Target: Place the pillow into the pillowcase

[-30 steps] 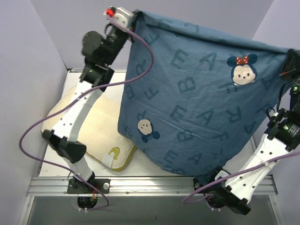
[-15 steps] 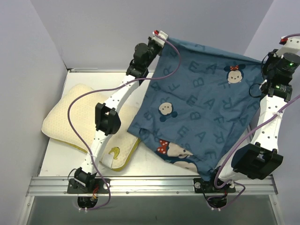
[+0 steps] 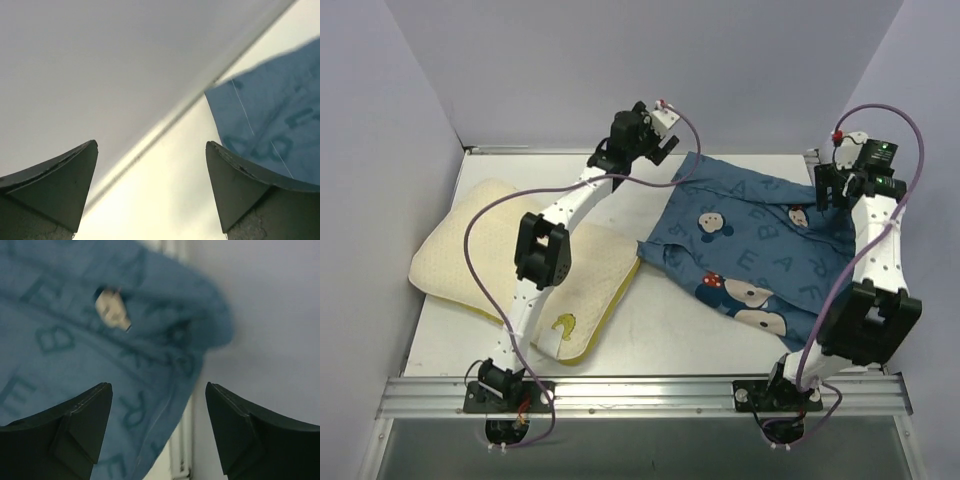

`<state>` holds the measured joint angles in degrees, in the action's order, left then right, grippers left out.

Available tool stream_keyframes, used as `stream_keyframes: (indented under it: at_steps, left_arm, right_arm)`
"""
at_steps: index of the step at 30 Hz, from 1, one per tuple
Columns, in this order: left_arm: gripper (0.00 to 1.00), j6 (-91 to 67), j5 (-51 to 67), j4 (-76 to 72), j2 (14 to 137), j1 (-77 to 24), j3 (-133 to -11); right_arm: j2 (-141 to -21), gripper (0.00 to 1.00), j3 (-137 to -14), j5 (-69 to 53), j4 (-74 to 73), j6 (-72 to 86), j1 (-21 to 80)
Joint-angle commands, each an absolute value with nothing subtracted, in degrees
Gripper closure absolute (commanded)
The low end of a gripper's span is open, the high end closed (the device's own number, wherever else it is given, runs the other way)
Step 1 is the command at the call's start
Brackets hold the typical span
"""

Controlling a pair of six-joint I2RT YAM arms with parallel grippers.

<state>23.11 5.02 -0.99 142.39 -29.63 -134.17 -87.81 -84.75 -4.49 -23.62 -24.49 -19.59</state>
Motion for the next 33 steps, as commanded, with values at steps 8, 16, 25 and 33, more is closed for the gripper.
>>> stream_keyframes:
  at_steps: [8, 16, 25, 33]
  left_arm:
    - [0.08, 10.6, 26.2, 34.3, 113.7, -27.6, -114.7]
    - [0.04, 1.4, 33.7, 42.4, 102.1, -23.5, -98.7]
    - [0.02, 6.3, 29.5, 52.4, 91.1, -16.1, -92.2]
    - [0.03, 26.6, 27.3, 71.4, 88.2, -10.5, -94.0]
  right_arm:
    - [-91.7, 0.40, -82.7, -20.8, -47.6, -27.6, 2.4]
    - [-110.5, 0.41, -93.7, -20.0, -48.1, -25.3, 10.9]
    - [-131.4, 0.48, -116.3, -12.1, -48.4, -22.9, 9.7]
    - [-149.7, 0.43, -143.3, 2.1, -44.0, -21.8, 7.6]
